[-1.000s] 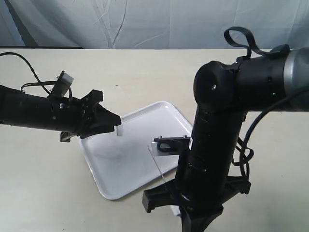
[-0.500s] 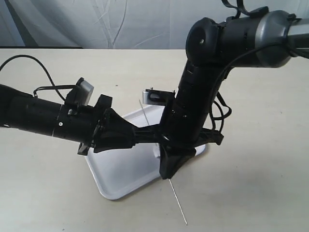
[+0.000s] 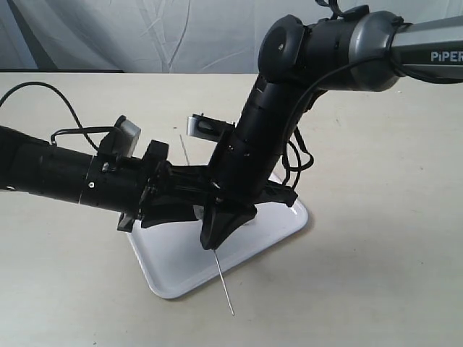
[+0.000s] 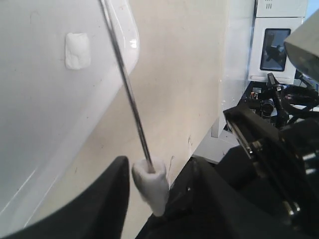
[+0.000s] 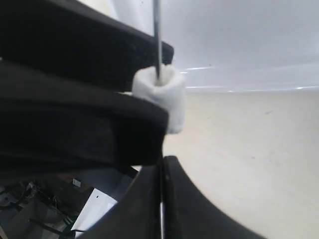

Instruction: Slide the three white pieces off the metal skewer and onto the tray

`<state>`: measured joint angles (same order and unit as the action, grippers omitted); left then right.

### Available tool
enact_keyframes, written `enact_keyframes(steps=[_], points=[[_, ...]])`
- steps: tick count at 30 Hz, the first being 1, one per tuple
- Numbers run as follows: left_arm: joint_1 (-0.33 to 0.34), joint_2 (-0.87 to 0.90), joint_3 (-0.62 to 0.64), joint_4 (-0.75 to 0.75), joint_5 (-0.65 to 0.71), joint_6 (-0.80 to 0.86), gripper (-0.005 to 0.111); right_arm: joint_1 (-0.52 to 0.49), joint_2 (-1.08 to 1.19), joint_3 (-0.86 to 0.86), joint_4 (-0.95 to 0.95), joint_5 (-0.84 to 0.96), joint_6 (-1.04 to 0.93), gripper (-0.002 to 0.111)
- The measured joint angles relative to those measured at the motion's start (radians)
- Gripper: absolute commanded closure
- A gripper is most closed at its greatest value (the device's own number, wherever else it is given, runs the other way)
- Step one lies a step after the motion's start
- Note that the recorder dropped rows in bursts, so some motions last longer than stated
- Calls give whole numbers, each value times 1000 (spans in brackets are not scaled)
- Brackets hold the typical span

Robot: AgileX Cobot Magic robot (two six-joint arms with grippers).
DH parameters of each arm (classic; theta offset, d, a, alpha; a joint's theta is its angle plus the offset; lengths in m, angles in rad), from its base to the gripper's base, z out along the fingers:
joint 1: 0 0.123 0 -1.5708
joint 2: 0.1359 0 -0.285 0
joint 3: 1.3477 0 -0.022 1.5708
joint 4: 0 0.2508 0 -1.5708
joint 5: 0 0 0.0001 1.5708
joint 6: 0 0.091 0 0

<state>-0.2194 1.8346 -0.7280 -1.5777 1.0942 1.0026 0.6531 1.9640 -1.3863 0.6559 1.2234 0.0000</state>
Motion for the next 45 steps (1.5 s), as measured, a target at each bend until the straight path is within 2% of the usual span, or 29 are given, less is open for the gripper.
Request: enact_keyframes(steps=[5, 7, 24, 34, 45], points=[[0, 0, 0, 0, 0, 0, 82, 0, 0, 0, 8, 0, 0, 109], [0, 0, 0, 0, -4, 4, 85, 0, 0, 0, 15, 0, 0, 109], [0, 0, 0, -47, -52, 22, 85, 2, 0, 0, 18, 0, 0, 109], [0, 0, -7, -53, -124, 22, 85, 66, -9, 3, -59, -6, 75, 109], [0, 0, -7, -57, -137, 22, 85, 79, -126, 151, -70, -6, 106, 109]])
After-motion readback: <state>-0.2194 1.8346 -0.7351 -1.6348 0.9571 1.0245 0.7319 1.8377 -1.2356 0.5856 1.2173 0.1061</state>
